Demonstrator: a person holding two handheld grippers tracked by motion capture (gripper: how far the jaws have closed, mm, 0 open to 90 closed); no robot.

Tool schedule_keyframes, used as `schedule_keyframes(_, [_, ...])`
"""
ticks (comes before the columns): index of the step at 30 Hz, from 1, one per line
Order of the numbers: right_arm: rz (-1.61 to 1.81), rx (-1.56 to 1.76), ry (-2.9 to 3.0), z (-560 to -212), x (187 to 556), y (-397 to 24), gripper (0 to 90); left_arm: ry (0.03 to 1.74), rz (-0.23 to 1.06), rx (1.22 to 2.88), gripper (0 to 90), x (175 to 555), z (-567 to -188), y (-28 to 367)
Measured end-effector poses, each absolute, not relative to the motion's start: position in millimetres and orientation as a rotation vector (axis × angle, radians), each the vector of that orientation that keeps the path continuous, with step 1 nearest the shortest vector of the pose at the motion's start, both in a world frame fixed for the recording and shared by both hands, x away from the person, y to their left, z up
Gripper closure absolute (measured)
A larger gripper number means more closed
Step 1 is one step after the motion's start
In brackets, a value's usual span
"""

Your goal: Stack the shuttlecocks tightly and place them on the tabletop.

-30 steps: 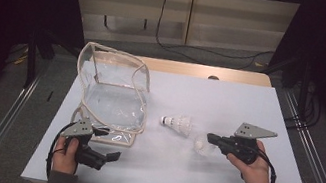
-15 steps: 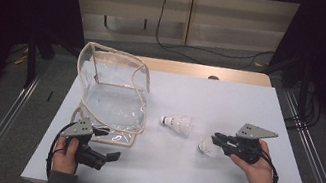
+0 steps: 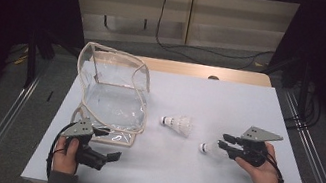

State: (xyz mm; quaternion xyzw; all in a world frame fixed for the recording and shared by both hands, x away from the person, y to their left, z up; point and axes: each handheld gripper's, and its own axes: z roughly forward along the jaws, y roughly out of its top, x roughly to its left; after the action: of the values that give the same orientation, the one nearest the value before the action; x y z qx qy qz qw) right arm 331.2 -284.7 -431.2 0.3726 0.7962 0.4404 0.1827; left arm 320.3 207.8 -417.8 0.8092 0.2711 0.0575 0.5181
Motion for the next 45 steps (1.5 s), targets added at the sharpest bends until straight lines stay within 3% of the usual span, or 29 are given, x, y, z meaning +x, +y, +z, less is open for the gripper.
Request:
schedule_keyframes(13, [1.22,1.09,2.225,-434,328,-299,51.0,0.65,0.141,1.945,3.1,321,-418,208])
schedule_keyframes(34, [1.256,1.189,2.167,-429,324,-307,21.0,0.652,0.138,1.943,3.1,321,-418,207])
schedule_keyframes(45, [1.24,1.209,2.149,-430,322,-312,19.8,0.649,0.143,1.941,3.0,320,-417,208])
